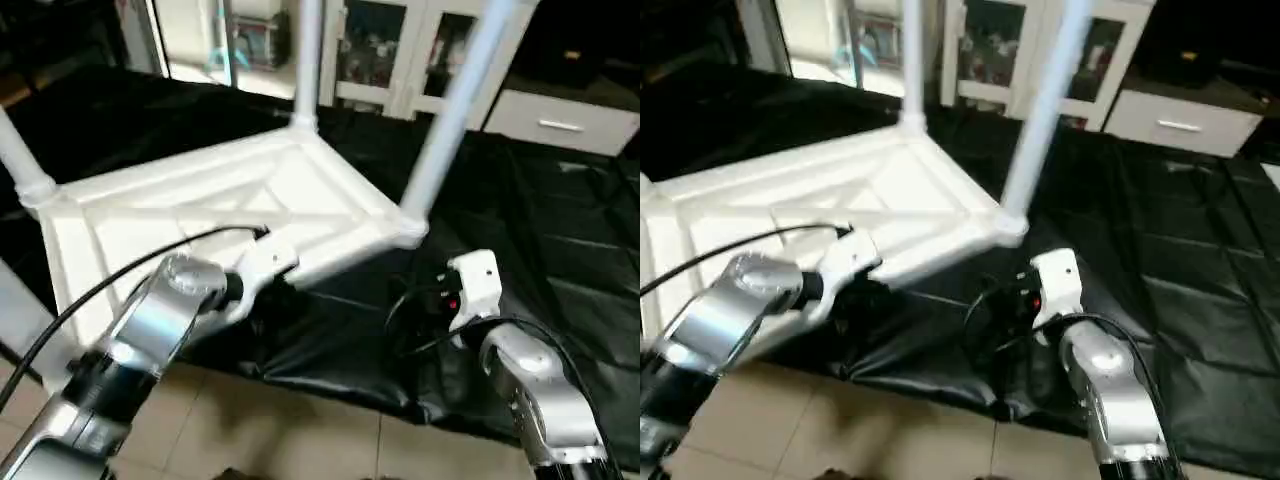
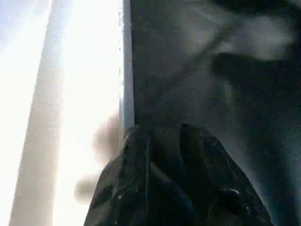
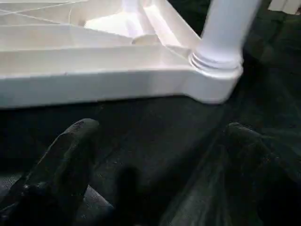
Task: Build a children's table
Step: Rotate table base
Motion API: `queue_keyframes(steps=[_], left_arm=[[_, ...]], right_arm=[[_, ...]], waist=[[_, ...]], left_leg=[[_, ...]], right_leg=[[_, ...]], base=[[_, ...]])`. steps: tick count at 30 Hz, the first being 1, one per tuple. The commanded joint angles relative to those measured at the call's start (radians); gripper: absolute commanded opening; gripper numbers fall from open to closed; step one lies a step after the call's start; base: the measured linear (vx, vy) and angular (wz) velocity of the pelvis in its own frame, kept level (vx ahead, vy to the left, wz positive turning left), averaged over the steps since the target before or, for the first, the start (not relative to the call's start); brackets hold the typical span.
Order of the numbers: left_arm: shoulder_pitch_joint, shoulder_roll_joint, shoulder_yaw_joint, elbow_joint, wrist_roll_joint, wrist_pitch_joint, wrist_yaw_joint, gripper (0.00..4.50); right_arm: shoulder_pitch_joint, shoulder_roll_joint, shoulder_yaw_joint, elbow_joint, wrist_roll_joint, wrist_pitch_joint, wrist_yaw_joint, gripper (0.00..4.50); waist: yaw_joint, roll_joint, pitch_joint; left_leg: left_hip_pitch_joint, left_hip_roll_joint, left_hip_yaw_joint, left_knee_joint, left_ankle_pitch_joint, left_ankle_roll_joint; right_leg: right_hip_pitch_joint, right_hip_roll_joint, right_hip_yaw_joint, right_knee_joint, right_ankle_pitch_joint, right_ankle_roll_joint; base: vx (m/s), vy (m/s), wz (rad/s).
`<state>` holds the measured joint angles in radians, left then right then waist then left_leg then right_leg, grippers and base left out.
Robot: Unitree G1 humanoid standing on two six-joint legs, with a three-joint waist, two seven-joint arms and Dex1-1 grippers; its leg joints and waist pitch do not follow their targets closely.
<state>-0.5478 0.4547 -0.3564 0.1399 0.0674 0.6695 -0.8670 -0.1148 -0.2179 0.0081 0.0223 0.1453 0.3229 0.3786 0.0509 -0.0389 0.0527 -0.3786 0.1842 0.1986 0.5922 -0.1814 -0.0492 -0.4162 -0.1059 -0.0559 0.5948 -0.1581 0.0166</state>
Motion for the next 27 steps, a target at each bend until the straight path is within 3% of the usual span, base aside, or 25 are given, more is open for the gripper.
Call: queue_keyframes(steps=[1,5,8,11,15,17,18,19,23,24,26,27], left_arm=[[-0.055,-0.022,-0.007,0.085,0.04,-0.058,0.048,1.32],[-0.101,-0.045,-0.033,0.186,0.069,-0.112,0.088,1.32],[-0.185,-0.074,-0.08,0.396,0.13,-0.239,0.163,1.32],[-0.224,-0.095,-0.088,0.499,0.151,-0.299,0.204,1.32],[-0.284,-0.133,-0.102,0.682,0.196,-0.402,0.282,1.32],[-0.302,-0.141,-0.113,0.738,0.216,-0.435,0.308,1.32],[-0.313,-0.149,-0.108,0.769,0.22,-0.456,0.337,1.32],[-0.322,-0.155,-0.103,0.787,0.221,-0.475,0.366,1.32],[-0.354,-0.17,-0.093,0.854,0.22,-0.54,0.438,1.32],[-0.37,-0.2,-0.038,0.881,0.175,-0.603,0.459,1.32],[-0.371,-0.204,-0.03,0.881,0.167,-0.611,0.46,1.32],[-0.369,-0.24,0.042,0.874,0.094,-0.648,0.432,1.32]], right_arm=[[0.0,-0.003,-0.001,-0.015,-0.003,0.01,0.0,4.5],[0.001,-0.005,0.003,-0.016,-0.006,0.01,0.0,4.5],[0.0,-0.01,0.008,-0.017,-0.009,0.01,-0.001,4.5],[-0.001,-0.012,0.008,-0.014,-0.01,0.009,-0.003,4.5],[-0.003,-0.011,0.009,-0.011,-0.013,0.01,-0.006,4.5],[-0.005,-0.011,0.01,-0.01,-0.014,0.01,-0.006,4.5],[-0.005,-0.011,0.01,-0.01,-0.014,0.011,-0.006,4.5],[-0.006,-0.01,0.011,-0.009,-0.014,0.012,-0.006,4.5],[-0.008,-0.01,0.012,-0.008,-0.014,0.014,-0.007,4.5],[-0.008,-0.009,0.02,-0.009,-0.014,0.013,-0.004,4.5],[-0.008,-0.008,0.021,-0.009,-0.014,0.013,-0.004,4.5],[-0.006,-0.006,0.026,-0.011,-0.013,0.012,-0.003,4.5]], waist=[[0.0,0.0,-0.059],[0.003,-0.001,-0.064],[0.004,-0.004,-0.065],[0.006,-0.007,-0.07],[0.006,-0.012,-0.074],[0.006,-0.012,-0.072],[0.007,-0.017,-0.073],[0.007,-0.014,-0.072],[0.008,-0.02,-0.07],[0.008,-0.021,-0.069],[0.011,-0.022,-0.07],[0.012,-0.023,-0.069]], left_leg=[[0.017,0.034,-0.026,-0.086,-0.346,-0.036],[0.015,0.036,-0.025,-0.083,-0.308,-0.025],[0.014,0.031,-0.022,-0.079,-0.291,-0.011],[0.009,0.035,-0.025,-0.078,-0.255,-0.007],[0.013,0.035,-0.02,-0.07,-0.218,0.019],[0.009,0.034,-0.021,-0.071,-0.21,0.028],[0.009,0.036,-0.021,-0.07,-0.207,0.031],[0.009,0.036,-0.022,-0.071,-0.209,0.033],[0.013,0.038,-0.022,-0.072,-0.243,0.033],[0.013,0.037,-0.021,-0.072,-0.247,0.032],[0.013,0.039,-0.022,-0.072,-0.244,0.031],[0.013,0.038,-0.021,-0.071,-0.239,0.033]], right_leg=[[0.032,-0.035,0.034,-0.087,-0.419,-0.101],[0.034,-0.035,0.035,-0.079,-0.344,-0.123],[0.034,-0.031,0.034,-0.079,-0.31,-0.128],[0.044,-0.037,0.033,-0.069,-0.262,-0.141],[0.044,-0.038,0.034,-0.064,-0.201,-0.169],[0.047,-0.037,0.033,-0.065,-0.195,-0.173],[0.047,-0.038,0.032,-0.063,-0.191,-0.175],[0.047,-0.039,0.032,-0.063,-0.193,-0.179],[0.044,-0.04,0.031,-0.069,-0.242,-0.174],[0.042,-0.04,0.031,-0.071,-0.247,-0.175],[0.044,-0.042,0.031,-0.069,-0.236,-0.182],[0.044,-0.041,0.031,-0.068,-0.227,-0.189]], base=[[0.0,0.0,0.0],[0.0,0.0,0.0],[0.0,0.0,0.0],[0.0,0.0,0.0],[0.0,0.0,0.0],[0.0,0.0,0.0],[0.0,0.0,0.0],[0.0,0.0,0.0],[0.0,0.0,0.0],[0.0,0.0,0.0],[0.0,0.0,0.0],[0.0,0.0,0.0]])
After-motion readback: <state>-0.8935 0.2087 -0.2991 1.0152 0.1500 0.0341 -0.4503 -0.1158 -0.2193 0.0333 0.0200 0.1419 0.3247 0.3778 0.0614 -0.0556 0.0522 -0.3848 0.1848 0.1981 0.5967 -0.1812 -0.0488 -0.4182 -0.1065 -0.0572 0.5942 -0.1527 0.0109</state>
